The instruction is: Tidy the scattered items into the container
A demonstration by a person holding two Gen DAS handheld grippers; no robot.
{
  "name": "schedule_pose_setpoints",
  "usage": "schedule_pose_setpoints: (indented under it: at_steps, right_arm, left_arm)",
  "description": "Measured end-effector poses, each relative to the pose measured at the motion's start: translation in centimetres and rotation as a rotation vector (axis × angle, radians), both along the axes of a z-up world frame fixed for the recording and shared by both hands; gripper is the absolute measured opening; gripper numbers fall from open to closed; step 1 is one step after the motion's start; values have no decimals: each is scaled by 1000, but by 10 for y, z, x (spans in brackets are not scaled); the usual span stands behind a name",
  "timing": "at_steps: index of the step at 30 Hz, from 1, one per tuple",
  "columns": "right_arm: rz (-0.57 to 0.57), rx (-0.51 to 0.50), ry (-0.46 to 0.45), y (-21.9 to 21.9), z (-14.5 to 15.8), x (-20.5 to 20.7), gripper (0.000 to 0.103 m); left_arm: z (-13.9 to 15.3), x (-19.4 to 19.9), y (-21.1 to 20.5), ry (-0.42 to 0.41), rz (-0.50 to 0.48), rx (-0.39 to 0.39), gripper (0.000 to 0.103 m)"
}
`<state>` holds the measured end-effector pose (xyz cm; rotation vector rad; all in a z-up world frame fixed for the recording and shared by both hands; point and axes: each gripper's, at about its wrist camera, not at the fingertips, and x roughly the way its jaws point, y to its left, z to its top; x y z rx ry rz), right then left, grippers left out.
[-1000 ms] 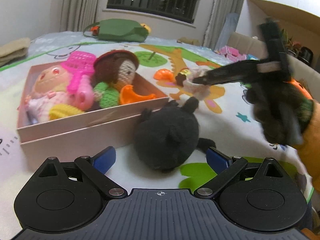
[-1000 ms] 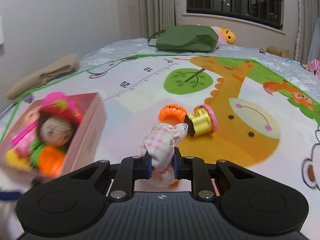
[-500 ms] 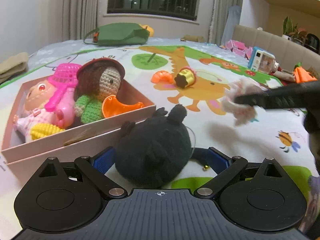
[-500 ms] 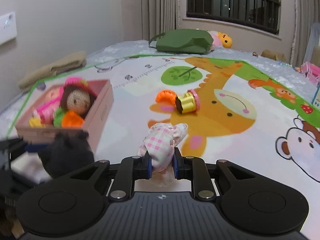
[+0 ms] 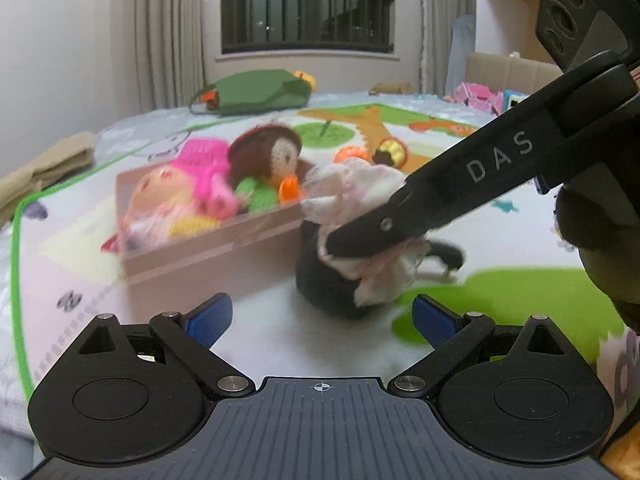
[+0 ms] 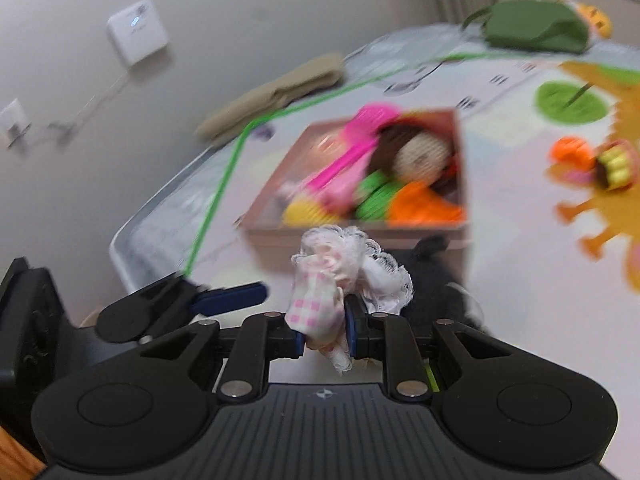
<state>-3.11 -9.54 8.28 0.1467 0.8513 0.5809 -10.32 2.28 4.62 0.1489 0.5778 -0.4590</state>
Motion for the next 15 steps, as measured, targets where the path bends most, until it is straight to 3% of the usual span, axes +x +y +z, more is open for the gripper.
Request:
schedule_pose_setpoints:
  at_steps: [4, 8, 9, 13, 15]
  right_arm:
    - [16, -41, 39, 17, -17, -7, 21]
    - [0, -94, 9, 20, -20, -19, 62]
    - [-4, -96, -4, 18, -18, -23, 67]
    - [-39, -114, -46, 3, -7, -35, 70]
    - [-80, -117, -76, -12, 2, -40, 76]
  left_arm:
    - [-11, -8, 7, 28, 8, 13, 99]
    - [-16, -12, 12, 29, 26, 11, 99]
    - [-18, -12, 14, 29, 32, 9, 99]
    - [-20, -10, 14, 30, 46, -2, 99]
    - [-20, -9, 10, 28, 37, -10, 99]
